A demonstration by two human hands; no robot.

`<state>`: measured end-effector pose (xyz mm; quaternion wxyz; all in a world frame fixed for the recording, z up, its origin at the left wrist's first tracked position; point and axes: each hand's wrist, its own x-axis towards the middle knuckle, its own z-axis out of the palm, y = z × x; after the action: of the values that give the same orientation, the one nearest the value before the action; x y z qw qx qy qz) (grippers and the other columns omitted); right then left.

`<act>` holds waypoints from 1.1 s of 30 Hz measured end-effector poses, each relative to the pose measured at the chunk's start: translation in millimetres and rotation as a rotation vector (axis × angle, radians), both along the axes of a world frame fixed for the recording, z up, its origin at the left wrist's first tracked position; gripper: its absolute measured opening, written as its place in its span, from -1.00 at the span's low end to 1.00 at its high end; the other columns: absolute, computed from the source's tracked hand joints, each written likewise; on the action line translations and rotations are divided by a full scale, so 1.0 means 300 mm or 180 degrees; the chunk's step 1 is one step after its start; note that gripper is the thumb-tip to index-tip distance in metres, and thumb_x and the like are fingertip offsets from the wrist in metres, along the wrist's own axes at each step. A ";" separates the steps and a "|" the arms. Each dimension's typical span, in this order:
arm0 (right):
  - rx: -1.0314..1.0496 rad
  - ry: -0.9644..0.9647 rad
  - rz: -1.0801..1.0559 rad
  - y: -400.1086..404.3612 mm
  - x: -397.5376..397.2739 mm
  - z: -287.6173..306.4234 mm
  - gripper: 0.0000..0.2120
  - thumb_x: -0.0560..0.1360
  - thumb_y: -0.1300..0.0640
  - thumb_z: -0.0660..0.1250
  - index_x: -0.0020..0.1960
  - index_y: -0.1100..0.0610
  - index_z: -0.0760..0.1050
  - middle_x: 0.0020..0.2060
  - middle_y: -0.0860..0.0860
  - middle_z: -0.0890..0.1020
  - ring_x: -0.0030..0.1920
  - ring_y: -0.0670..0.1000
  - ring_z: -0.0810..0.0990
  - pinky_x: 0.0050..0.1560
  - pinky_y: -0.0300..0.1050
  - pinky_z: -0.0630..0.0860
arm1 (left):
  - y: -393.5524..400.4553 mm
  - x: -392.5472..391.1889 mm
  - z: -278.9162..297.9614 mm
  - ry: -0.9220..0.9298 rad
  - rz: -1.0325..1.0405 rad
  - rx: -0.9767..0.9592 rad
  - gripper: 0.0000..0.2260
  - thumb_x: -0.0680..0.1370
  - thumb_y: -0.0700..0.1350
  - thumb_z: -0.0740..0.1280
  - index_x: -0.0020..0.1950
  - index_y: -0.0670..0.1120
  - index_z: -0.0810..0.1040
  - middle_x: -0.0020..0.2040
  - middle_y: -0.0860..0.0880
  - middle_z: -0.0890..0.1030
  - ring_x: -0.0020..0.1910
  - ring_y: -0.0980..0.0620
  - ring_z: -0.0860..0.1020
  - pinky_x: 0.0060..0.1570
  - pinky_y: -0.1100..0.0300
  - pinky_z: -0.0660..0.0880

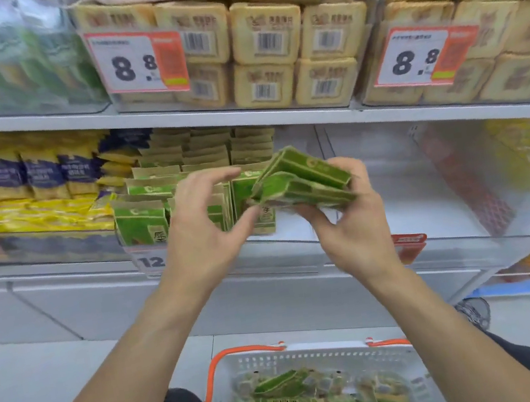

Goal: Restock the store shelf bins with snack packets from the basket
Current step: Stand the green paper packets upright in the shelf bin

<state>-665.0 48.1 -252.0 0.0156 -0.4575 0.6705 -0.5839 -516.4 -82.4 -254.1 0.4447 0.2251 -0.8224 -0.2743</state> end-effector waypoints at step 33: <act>0.1036 0.0684 -0.0681 0.064 0.079 -0.016 -0.87 0.47 0.07 0.45 -0.01 0.01 0.56 -0.10 -0.11 0.63 -0.19 -0.12 0.61 -0.09 -0.14 0.54 | 0.085 0.030 -0.079 -0.0137 0.0849 -0.0541 -0.84 0.49 -0.19 0.38 0.05 -0.15 0.55 -0.03 -0.03 0.49 -0.06 0.04 0.44 -0.04 0.27 0.34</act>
<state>-641.4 67.1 -256.8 -0.0444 -0.4347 0.7984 -0.4142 -507.2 -57.0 -277.7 0.4769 0.2997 -0.8148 -0.1374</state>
